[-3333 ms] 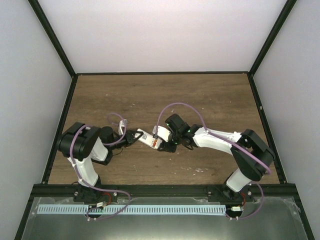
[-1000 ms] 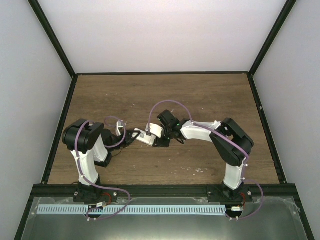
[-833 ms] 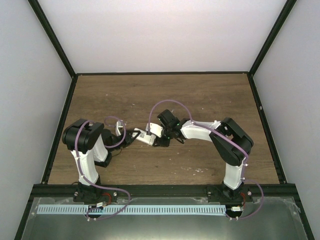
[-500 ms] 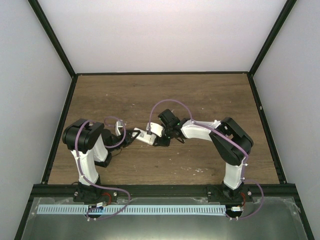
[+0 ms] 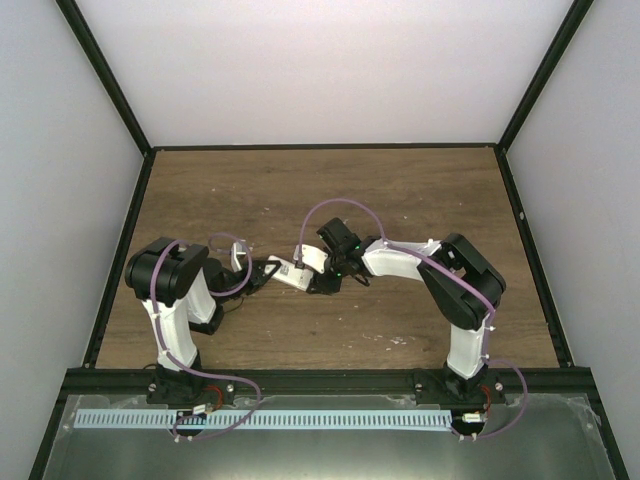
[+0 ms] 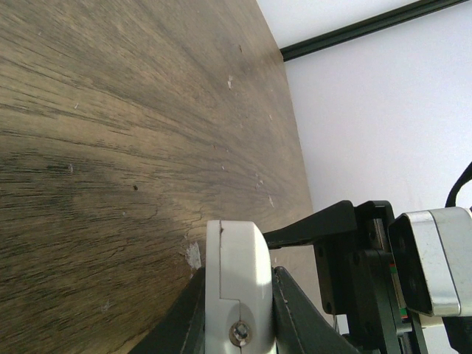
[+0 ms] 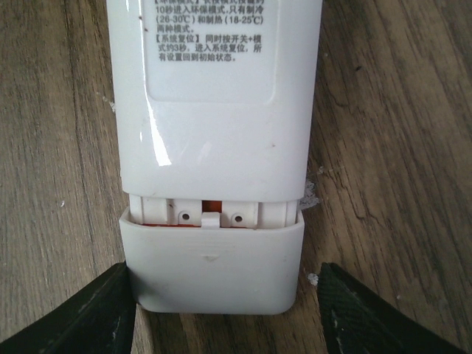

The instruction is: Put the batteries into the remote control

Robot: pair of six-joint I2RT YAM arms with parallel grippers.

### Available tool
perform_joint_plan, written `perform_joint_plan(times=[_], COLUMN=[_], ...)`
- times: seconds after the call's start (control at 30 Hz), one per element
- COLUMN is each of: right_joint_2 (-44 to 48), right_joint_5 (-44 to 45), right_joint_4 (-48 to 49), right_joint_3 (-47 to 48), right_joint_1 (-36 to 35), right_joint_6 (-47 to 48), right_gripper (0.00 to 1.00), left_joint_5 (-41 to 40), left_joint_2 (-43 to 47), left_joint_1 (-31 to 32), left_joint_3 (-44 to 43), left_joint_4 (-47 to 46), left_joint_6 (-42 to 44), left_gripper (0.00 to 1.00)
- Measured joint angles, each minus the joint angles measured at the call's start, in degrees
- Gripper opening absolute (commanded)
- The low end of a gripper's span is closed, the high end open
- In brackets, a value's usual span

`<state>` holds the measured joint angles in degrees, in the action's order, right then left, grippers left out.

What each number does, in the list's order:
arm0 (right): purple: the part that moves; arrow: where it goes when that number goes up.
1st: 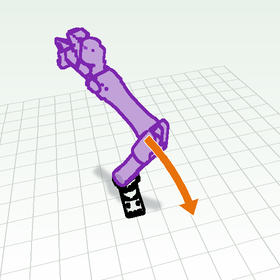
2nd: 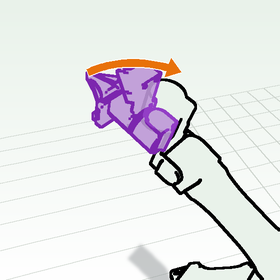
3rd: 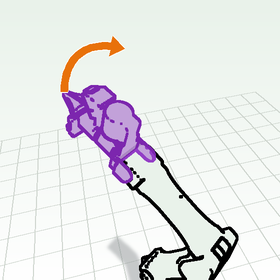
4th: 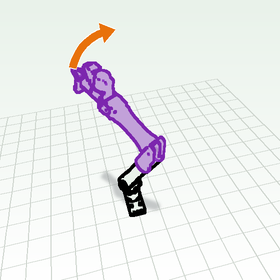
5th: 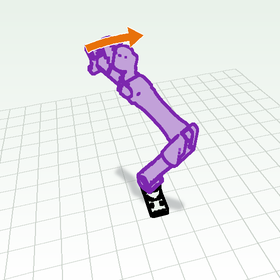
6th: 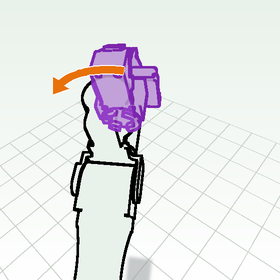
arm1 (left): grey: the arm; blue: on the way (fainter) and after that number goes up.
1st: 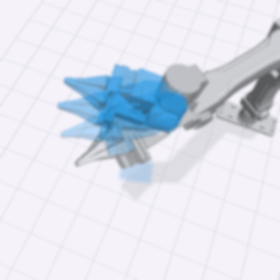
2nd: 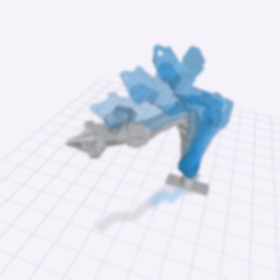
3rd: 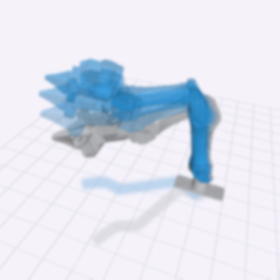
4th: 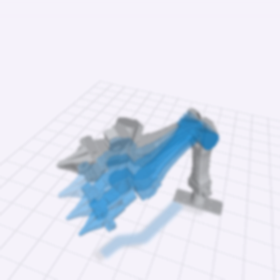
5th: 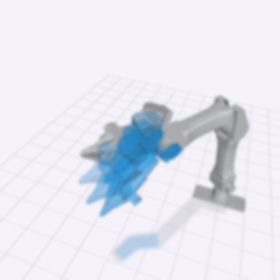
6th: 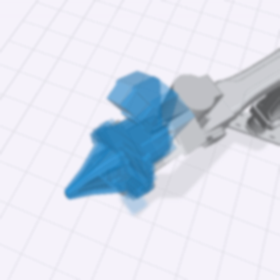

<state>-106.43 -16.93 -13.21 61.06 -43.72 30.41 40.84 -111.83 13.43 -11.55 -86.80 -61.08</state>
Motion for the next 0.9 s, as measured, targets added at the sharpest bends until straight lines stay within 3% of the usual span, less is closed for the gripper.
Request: perform_joint_plan(times=[0.9], right_joint_2=[0.00], right_joint_5=[-2.05], right_joint_4=[-1.92], right_joint_3=[0.79], right_joint_1=[0.48], right_joint_6=[0.42], right_gripper=[0.68], left_joint_5=[1.36], left_joint_2=[-0.09], left_joint_1=[0.00], left_joint_3=[0.00], left_joint_4=[0.00], left_joint_6=[0.02], left_gripper=[0.00])
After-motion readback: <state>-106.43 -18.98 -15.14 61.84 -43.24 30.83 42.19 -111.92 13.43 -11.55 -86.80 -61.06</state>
